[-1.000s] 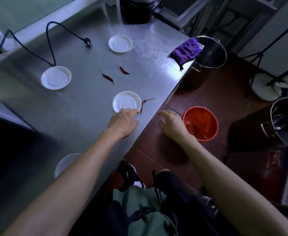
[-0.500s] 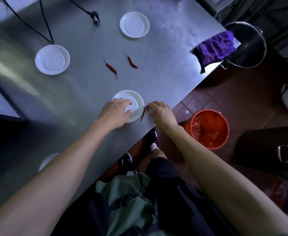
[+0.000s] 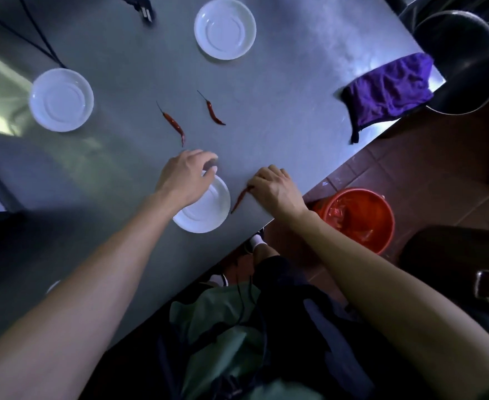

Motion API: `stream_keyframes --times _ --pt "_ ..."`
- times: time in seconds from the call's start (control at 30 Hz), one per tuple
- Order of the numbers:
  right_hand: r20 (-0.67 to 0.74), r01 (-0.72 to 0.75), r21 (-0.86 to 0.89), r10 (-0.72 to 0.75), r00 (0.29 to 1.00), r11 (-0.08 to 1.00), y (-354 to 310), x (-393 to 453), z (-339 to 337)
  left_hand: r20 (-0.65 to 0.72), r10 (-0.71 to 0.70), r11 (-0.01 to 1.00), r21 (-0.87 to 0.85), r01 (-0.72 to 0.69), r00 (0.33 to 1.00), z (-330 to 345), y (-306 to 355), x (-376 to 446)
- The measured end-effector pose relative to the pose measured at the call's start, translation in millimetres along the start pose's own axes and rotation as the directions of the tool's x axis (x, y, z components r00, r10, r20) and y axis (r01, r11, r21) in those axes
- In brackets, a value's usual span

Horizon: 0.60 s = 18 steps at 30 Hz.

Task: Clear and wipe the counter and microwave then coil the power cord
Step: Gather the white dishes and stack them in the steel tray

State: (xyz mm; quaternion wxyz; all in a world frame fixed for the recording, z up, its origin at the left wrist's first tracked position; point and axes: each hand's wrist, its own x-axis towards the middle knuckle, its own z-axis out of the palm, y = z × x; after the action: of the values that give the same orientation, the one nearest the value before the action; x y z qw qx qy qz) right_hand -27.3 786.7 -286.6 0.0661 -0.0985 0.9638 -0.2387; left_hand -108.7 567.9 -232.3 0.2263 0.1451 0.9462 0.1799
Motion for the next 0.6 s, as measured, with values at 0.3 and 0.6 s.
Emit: stream_keyframes --times 0.3,0.6 --pt "-0.097 -0.229 0.247 0.260 0.961 0.942 32.6 64.6 -39.8 -0.186 -0.151 0.982 -0.141 0.126 0.971 -16.8 8.3 57.5" --pt "-0.044 -0.333 0.300 0.361 0.931 0.894 36.0 123.6 -53.0 -0.252 -0.341 0.937 -0.169 0.305 0.906 -14.2 16.4 119.7"
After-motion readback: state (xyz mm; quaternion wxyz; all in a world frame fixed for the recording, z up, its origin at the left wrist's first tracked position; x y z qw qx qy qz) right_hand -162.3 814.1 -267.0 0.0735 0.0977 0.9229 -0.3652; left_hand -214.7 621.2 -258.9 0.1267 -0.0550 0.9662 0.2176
